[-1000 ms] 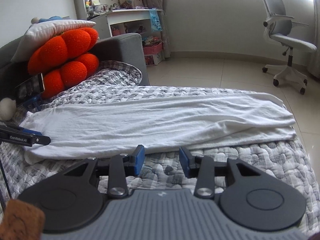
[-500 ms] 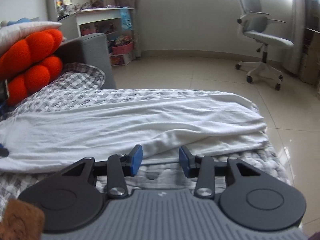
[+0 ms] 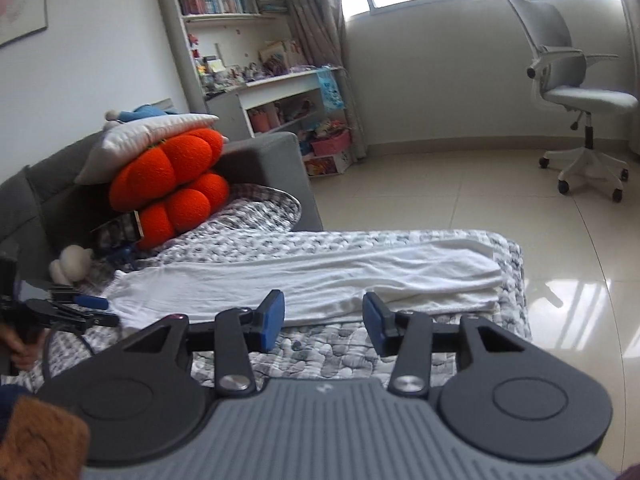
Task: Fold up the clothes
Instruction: 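Open the left gripper and pull both grippers back from the pants, then grasp the white pants edge with the left gripper while the right gripper moves toward the leg end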
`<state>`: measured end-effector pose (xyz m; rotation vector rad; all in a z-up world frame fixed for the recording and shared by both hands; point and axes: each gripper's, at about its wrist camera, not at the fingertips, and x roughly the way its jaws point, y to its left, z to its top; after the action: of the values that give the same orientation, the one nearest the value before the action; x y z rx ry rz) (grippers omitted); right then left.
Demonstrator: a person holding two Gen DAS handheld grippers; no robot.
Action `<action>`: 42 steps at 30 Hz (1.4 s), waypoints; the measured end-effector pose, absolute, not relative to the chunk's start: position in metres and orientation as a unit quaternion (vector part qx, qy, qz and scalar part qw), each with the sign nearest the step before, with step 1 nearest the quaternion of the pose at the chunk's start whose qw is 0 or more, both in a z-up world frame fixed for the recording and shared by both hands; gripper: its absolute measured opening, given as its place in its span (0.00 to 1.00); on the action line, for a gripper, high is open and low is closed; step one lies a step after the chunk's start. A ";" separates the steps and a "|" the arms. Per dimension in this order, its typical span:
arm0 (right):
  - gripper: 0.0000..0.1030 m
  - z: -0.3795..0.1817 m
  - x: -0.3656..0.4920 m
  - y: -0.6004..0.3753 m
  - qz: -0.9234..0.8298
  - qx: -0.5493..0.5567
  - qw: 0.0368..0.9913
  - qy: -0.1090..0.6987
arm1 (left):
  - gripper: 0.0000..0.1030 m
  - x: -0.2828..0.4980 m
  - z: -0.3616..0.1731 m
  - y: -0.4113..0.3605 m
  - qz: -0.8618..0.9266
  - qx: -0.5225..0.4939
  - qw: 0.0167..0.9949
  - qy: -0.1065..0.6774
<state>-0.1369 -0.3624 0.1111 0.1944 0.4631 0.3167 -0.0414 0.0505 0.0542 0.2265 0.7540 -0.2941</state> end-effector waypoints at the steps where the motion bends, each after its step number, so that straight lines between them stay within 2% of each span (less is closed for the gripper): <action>1: 0.49 0.121 -0.143 -0.366 0.167 0.084 0.956 0.227 | 0.55 -0.042 0.053 0.048 -0.148 0.115 0.912 0.364; 2: 0.55 0.129 -0.148 -0.368 0.173 0.070 0.955 0.229 | 0.55 -0.042 0.051 0.045 -0.153 0.121 0.912 0.361; 4: 0.59 0.131 -0.151 -0.366 0.179 0.050 0.950 0.250 | 0.55 -0.043 0.047 0.039 -0.163 0.131 0.910 0.358; 9: 0.59 0.097 -0.144 -0.347 0.172 0.020 0.938 0.300 | 0.55 -0.043 0.034 0.030 -0.173 0.156 0.904 0.360; 10: 0.59 0.086 -0.139 -0.342 0.169 0.029 0.937 0.304 | 0.52 -0.041 0.032 0.029 -0.167 0.161 0.902 0.363; 12: 0.59 0.067 -0.125 -0.333 0.164 0.050 0.934 0.312 | 0.19 -0.036 0.027 0.030 -0.156 0.167 0.901 0.370; 15: 0.59 0.045 -0.102 -0.311 0.161 0.034 0.931 0.326 | 0.05 -0.027 0.029 0.039 -0.154 0.134 0.901 0.383; 24: 0.59 0.024 -0.056 -0.232 0.252 -0.052 0.902 0.347 | 0.01 -0.015 0.037 0.058 -0.157 0.037 0.900 0.404; 29: 0.59 0.017 -0.040 -0.191 0.288 -0.099 0.888 0.345 | 0.01 -0.011 0.040 0.061 -0.147 0.025 0.903 0.404; 42: 0.59 0.021 -0.009 -0.157 0.309 -0.112 0.885 0.331 | 0.01 -0.012 0.045 0.062 -0.142 0.013 0.907 0.396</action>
<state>-0.0094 -0.1575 0.0206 -0.2338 0.6882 0.6427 -0.0124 0.0621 0.0448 0.0266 0.8182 -0.2931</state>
